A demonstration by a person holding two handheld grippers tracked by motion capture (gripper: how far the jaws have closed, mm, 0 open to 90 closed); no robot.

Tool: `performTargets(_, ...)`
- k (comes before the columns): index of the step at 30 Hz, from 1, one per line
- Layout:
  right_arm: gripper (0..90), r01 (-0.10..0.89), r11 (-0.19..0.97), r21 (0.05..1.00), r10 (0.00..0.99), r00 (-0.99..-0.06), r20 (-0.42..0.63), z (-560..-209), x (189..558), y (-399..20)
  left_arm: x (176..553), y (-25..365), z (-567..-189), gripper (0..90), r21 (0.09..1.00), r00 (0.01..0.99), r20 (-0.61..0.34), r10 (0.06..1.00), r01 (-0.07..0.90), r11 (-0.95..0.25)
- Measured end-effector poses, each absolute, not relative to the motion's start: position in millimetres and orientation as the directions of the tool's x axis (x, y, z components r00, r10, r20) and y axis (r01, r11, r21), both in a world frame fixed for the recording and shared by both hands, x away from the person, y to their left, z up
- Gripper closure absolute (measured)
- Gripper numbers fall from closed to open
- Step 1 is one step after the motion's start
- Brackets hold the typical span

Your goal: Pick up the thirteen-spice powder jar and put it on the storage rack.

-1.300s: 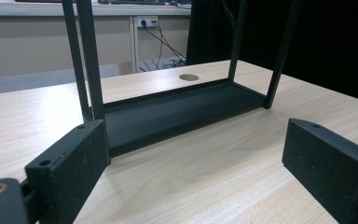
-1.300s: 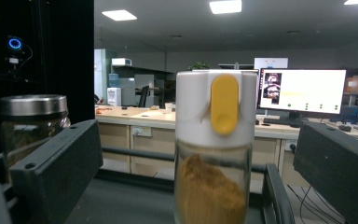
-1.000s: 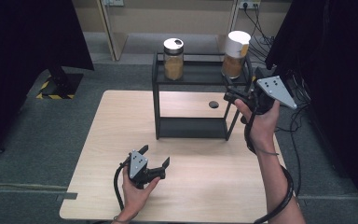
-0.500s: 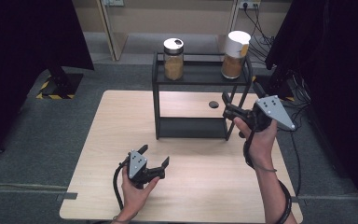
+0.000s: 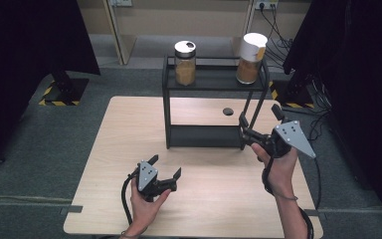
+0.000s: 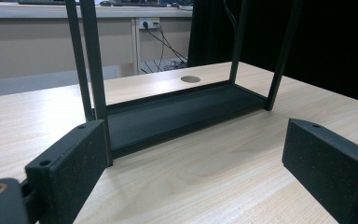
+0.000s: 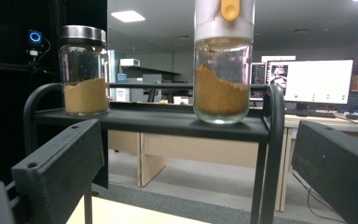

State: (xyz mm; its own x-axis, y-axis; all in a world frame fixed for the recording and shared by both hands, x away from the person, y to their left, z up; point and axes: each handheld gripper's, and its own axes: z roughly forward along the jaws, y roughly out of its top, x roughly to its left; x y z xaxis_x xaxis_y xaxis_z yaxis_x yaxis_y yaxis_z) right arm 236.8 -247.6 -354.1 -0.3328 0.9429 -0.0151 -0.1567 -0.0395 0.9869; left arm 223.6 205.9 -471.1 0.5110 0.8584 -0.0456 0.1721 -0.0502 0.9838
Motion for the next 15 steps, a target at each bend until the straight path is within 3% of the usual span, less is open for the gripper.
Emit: performTargets(15,3.4,-0.158,-0.046,0.986,0.940,-0.340,-0.011,-371.9,221.7,-254.4,222.9,205.4,-471.8,6.0,0.984,0.509,-0.048,0.859,0.174,-0.049)
